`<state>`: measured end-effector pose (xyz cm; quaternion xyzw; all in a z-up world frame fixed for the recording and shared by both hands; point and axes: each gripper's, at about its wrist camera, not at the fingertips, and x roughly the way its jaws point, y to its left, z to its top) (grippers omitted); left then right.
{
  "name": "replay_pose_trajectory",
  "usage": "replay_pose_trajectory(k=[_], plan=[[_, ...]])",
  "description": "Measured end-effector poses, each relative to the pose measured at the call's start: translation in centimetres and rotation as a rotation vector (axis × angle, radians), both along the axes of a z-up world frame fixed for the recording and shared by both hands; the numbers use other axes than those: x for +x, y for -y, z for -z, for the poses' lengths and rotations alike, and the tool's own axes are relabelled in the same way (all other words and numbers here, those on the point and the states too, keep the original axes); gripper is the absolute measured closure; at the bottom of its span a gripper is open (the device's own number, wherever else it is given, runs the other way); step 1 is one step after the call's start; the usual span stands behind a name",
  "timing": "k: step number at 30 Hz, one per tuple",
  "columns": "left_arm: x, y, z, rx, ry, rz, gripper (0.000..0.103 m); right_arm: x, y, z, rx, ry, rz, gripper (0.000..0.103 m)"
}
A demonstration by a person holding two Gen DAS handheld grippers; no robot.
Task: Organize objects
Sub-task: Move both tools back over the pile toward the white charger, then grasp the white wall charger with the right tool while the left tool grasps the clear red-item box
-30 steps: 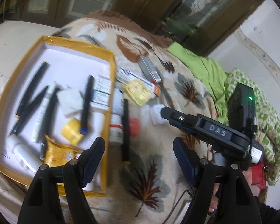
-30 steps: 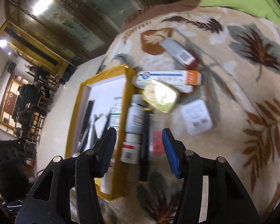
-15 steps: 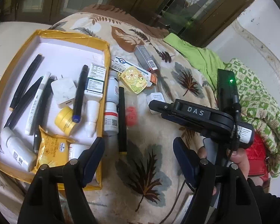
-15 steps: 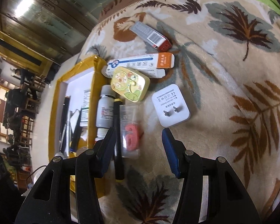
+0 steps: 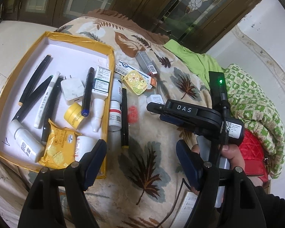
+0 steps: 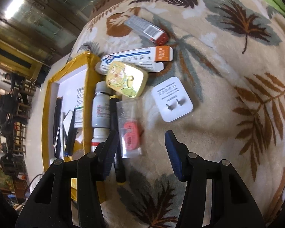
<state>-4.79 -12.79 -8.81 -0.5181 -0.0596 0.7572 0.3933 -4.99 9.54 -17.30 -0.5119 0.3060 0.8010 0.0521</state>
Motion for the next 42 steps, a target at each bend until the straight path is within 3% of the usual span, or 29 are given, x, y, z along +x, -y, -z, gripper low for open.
replay_pose_trajectory(k=[11,18,23,27,33,37,39,40,42], plan=[[0.1,-1.5,1.1,-0.046,0.007,0.012,0.027,0.6,-1.8,1.0,-0.059,-0.005,-0.013,0.052],[-0.5,-1.4,2.0,0.000,0.020,-0.025,0.027,1.2,-3.1,0.1,-0.082,-0.068,-0.108,0.052],[-1.4,-0.7,3.2,0.027,0.076,-0.065,0.027,2.1,-5.0,-0.2,-0.123,-0.108,-0.080,0.052],[-1.5,-0.7,2.7,0.050,0.054,-0.077,0.027,2.1,-5.1,0.5,-0.123,-0.099,-0.082,0.052],[-1.7,-1.4,2.7,0.044,0.039,-0.077,0.027,-0.2,-4.8,0.0,-0.013,-0.118,-0.100,0.052],[-1.4,-2.2,2.1,0.010,-0.011,-0.063,0.027,-2.1,-3.8,1.1,0.135,-0.076,-0.134,0.052],[-1.3,-2.6,2.0,0.012,-0.007,-0.052,0.027,-2.6,-3.5,1.9,0.161,-0.058,-0.162,0.052],[-1.3,-2.9,2.0,0.006,-0.012,-0.047,0.027,-2.7,-3.5,2.2,0.174,-0.044,-0.171,0.059],[-1.3,-3.7,2.1,-0.013,-0.023,-0.037,0.027,-2.4,-3.3,2.2,0.212,-0.051,-0.179,0.061]])
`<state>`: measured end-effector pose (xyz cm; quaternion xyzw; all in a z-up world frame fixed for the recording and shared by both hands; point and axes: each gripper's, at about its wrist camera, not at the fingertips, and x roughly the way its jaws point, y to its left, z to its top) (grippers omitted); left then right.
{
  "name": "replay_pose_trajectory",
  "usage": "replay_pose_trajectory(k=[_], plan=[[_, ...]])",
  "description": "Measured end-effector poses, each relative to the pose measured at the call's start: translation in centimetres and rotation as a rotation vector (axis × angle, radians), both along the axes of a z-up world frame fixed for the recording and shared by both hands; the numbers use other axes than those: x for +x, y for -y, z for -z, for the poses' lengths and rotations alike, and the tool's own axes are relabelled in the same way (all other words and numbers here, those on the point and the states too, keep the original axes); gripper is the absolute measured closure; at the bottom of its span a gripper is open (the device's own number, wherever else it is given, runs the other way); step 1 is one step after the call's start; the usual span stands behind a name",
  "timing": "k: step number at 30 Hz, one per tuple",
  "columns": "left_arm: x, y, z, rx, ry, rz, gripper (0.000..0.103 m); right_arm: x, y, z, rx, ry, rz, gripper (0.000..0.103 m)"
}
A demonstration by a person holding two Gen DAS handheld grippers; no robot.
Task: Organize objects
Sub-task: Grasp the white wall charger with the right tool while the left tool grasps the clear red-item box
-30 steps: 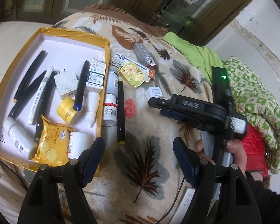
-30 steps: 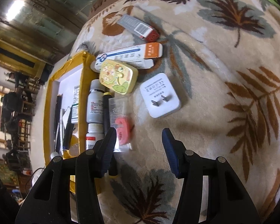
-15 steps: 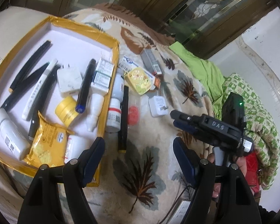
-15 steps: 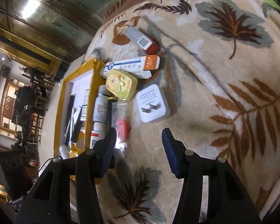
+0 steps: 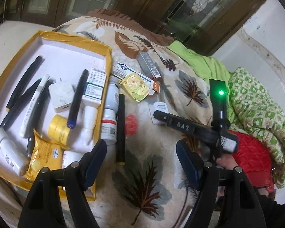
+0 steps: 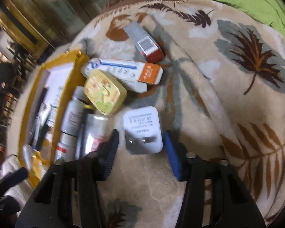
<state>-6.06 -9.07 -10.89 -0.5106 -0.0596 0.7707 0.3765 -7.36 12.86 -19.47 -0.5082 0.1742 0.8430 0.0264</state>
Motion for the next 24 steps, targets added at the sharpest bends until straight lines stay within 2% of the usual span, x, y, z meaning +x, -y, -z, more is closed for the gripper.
replay_pose_trajectory(k=[2,7,11,13,16,19,24], plan=[[0.0,-1.0,0.1,-0.009,0.005,0.008,0.027,0.9,-0.3,-0.1,0.015,0.008,-0.002,0.061],[0.3,-3.9,0.2,-0.063,-0.040,0.030,0.027,5.1,-2.1,-0.1,-0.042,0.061,0.040,0.061],[0.0,-7.2,1.1,-0.127,-0.064,0.045,0.027,7.2,-3.4,0.4,-0.083,0.056,0.059,0.061],[-0.2,-8.8,2.1,-0.177,-0.068,0.048,0.029,7.4,-4.2,0.8,-0.135,0.050,0.067,0.061],[-0.5,-10.1,3.1,-0.213,-0.060,0.033,0.029,7.1,-5.1,0.9,-0.207,0.075,0.111,0.061],[-0.6,-11.7,3.9,-0.274,-0.083,0.047,0.030,7.3,-5.3,1.1,-0.232,0.080,0.123,0.061],[-1.9,-11.8,5.0,-0.337,-0.091,-0.011,0.030,7.5,-5.7,1.4,-0.270,0.081,0.146,0.060]])
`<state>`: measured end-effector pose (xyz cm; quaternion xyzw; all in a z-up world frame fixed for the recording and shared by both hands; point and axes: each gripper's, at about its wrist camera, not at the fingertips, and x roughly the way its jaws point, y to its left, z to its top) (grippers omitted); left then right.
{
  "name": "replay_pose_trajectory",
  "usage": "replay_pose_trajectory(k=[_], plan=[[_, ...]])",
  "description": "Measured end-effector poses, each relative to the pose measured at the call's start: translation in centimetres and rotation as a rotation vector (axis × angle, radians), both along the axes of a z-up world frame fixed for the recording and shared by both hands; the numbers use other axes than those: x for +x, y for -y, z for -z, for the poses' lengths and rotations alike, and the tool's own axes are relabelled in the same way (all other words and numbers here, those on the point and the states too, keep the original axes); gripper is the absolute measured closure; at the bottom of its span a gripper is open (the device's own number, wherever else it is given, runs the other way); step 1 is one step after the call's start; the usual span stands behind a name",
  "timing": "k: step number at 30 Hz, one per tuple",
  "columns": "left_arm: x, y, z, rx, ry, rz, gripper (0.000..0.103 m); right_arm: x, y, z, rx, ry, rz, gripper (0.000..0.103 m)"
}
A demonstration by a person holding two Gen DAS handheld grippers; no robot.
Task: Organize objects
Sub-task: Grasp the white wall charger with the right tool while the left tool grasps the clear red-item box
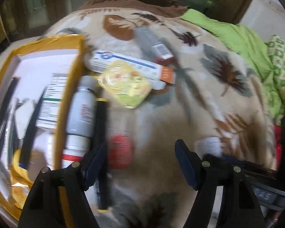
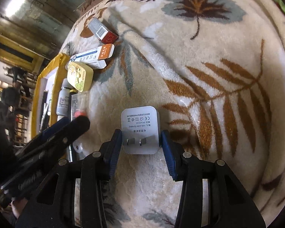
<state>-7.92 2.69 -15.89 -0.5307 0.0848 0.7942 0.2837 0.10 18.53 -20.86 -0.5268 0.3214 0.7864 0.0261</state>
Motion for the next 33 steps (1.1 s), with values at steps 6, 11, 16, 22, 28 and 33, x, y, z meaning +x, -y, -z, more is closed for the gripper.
replay_pose_trajectory(k=[6,11,16,22,28,33], plan=[[0.4,0.7,0.3,-0.016,-0.010,0.000,0.030,0.5,0.4,-0.3,0.020,-0.010,0.017,0.060],[0.8,0.2,0.6,-0.064,-0.051,0.023,0.030,0.3,-0.2,0.0,-0.021,-0.003,0.040,0.060],[1.2,0.1,0.3,-0.033,-0.023,0.037,0.030,0.4,-0.3,0.1,-0.040,-0.007,0.059,0.060],[1.6,0.9,-0.1,0.023,-0.005,0.042,0.030,0.1,-0.2,0.1,-0.040,0.004,0.054,0.060],[1.1,5.1,-2.0,0.202,0.040,-0.036,0.029,-0.2,0.3,-0.1,-0.009,0.003,0.034,0.060],[1.0,6.7,-2.1,0.254,0.051,-0.056,0.030,-0.3,0.5,-0.1,0.006,0.005,0.026,0.060]])
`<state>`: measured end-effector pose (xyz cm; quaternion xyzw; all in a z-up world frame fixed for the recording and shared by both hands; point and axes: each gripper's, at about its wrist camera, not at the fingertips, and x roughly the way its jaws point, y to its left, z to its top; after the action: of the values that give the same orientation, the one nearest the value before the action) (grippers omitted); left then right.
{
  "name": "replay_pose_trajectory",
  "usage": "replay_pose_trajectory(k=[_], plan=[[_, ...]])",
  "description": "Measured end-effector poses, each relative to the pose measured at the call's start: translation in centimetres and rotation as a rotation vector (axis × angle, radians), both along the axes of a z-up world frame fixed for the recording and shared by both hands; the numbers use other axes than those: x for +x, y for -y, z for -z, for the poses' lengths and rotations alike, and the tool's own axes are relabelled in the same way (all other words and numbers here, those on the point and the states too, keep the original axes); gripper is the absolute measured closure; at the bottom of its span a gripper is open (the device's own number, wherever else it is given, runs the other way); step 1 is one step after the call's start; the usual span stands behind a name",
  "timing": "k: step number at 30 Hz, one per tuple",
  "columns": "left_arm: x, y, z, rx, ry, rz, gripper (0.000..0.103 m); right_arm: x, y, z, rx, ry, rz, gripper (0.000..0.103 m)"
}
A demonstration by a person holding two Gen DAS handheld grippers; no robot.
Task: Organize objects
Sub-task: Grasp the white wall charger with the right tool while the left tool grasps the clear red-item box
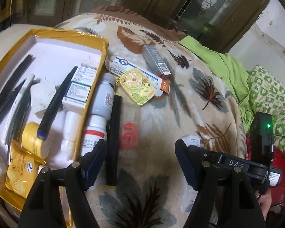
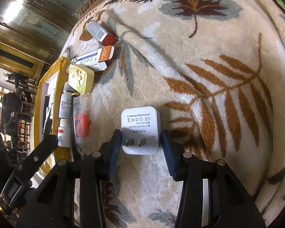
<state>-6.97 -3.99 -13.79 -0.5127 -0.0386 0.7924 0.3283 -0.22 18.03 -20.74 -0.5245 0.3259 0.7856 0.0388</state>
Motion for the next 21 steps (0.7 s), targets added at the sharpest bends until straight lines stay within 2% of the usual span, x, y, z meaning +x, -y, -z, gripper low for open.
replay_pose_trajectory(k=[6,9,10,12,16,17,18,21], plan=[[-0.8,-2.3,0.1,-0.046,-0.036,0.028,0.030,0.0,-0.1,0.1,-0.006,0.000,0.003,0.060],[-1.5,-5.0,1.2,-0.167,-0.071,0.083,0.031,0.0,-0.1,0.1,-0.007,0.000,0.004,0.060],[-1.6,-5.9,2.2,-0.212,-0.059,0.104,0.034,0.1,-0.1,0.1,-0.011,0.000,0.007,0.060],[-1.8,-6.6,3.8,-0.265,-0.044,0.116,0.056,0.0,-0.1,0.2,-0.017,0.000,0.009,0.060],[-0.6,-7.7,4.7,-0.336,-0.134,0.178,0.058,0.1,-0.1,0.3,-0.028,-0.004,0.019,0.060],[-0.8,-7.6,4.6,-0.329,-0.134,0.171,0.062,0.0,0.0,0.4,-0.023,-0.004,0.017,0.060],[-1.3,-7.5,4.7,-0.327,-0.128,0.153,0.072,-0.1,0.2,0.4,-0.015,-0.001,0.010,0.059],[-1.6,-6.8,4.4,-0.298,-0.101,0.137,0.076,-0.1,0.3,0.4,-0.007,-0.001,0.005,0.059]])
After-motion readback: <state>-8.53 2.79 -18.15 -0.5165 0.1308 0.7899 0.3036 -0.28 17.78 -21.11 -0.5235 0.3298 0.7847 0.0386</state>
